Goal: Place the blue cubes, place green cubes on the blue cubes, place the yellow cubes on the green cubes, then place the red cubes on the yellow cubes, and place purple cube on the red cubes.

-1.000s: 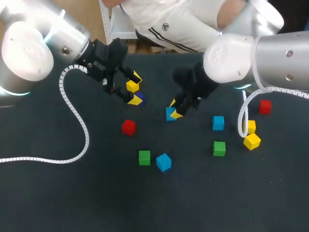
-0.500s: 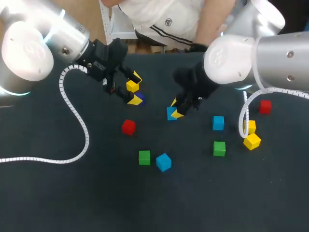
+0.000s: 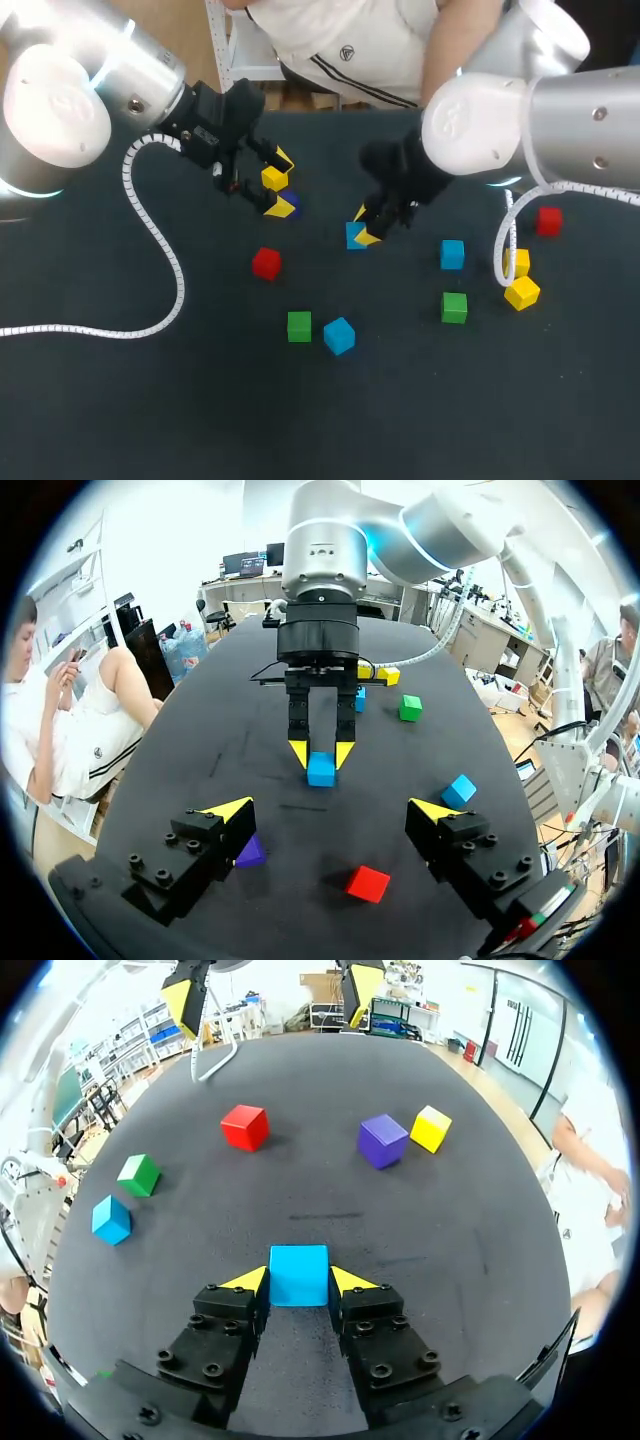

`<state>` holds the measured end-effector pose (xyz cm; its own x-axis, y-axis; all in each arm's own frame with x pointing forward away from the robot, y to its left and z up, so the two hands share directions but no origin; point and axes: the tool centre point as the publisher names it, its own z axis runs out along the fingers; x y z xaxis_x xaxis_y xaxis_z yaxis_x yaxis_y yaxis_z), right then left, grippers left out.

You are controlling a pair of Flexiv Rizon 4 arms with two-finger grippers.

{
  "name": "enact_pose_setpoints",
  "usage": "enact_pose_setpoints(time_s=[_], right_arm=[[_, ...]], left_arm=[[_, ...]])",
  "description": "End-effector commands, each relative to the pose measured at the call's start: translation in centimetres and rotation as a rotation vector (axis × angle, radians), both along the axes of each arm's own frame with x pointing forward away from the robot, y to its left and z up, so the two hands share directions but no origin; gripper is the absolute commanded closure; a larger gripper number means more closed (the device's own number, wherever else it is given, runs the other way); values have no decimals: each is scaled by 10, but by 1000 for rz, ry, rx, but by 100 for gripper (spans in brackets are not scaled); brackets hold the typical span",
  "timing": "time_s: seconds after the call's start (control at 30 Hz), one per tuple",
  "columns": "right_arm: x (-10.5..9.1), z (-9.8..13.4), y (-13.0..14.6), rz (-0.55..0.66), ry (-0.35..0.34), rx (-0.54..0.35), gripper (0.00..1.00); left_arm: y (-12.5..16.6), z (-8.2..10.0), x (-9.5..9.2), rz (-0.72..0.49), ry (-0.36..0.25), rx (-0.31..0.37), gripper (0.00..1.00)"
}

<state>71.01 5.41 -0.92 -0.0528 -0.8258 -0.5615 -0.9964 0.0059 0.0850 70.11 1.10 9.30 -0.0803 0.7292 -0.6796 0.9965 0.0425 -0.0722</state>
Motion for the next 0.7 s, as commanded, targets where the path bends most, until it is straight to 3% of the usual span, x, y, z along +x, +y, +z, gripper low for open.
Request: enact_pose_setpoints(time_s=[0.03, 0.47, 0.5, 0.57, 0.6, 0.63, 0.7], right_arm=[[0, -2, 2, -2, 2, -2, 100], [-1, -4, 3, -17, 7, -16, 97], [-1, -3, 2, -15, 4, -15, 73], [-1, -1, 1, -20, 2, -16, 51], [-1, 0, 1, -21, 1, -15, 21], [-1, 1, 0, -27, 1, -13, 0], [-1, 2, -1, -30, 0, -10, 0]], left_arm=[[0, 0, 0, 0, 0, -1, 0], [0, 0, 0, 0, 0, -1, 0], [0, 0, 0, 0, 0, -1, 0], [0, 0, 0, 0, 0, -1, 0], [0, 0, 0, 0, 0, -1, 0], [0, 0, 0, 0, 0, -1, 0], [0, 0, 0, 0, 0, -1, 0]])
